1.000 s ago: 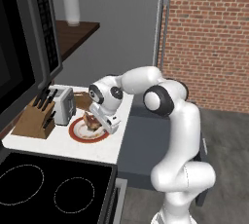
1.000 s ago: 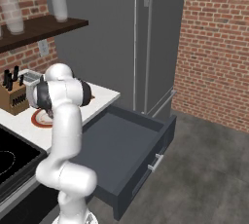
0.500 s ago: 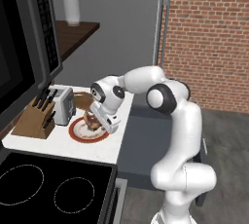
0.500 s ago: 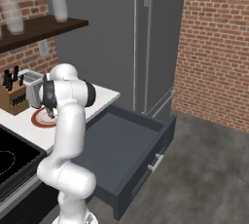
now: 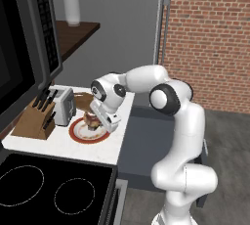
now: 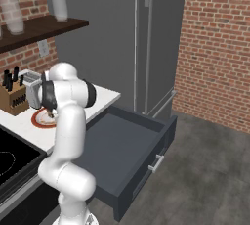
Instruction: Pick up the knife from the drawer and place it on the cutting board. Then place the meat from the plate to the cutting board.
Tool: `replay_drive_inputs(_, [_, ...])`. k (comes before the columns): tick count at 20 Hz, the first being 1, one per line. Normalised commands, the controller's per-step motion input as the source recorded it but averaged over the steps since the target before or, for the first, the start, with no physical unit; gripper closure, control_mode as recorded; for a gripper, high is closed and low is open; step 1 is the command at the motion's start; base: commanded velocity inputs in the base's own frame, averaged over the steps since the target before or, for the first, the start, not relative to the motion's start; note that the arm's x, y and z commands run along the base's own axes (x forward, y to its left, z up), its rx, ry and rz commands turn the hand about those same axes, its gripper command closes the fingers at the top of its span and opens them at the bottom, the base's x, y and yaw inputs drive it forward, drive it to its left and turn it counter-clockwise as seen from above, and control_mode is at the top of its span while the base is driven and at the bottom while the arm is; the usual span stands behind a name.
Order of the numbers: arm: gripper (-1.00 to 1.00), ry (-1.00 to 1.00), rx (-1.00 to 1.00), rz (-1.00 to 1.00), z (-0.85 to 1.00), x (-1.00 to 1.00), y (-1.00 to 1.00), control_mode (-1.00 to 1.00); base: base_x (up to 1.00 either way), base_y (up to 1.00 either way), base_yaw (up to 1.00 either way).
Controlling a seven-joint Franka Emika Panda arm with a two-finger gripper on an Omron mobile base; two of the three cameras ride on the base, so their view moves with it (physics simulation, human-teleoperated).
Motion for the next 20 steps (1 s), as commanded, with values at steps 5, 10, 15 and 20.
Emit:
replay_drive_inputs(5, [1.0,-0.03,0.0,-0.09,0.97,-0.27,-0.6,-1.0,0.0,0.0,0.0])
replay_drive_inputs(10, [1.0,-0.03,0.0,-0.19,0.98,0.09,-0.63,-1.0,0.0,0.0,0.0])
replay_drive_inputs(15, [1.0,0.04,0.0,-0.18,0.49,0.85,-0.49,-1.0,0.0,0.0,0.0])
replay_drive_inputs(20, [1.0,0.11,0.01,-0.06,0.2,1.0,-0.32,-1.0,0.0,0.0,0.0])
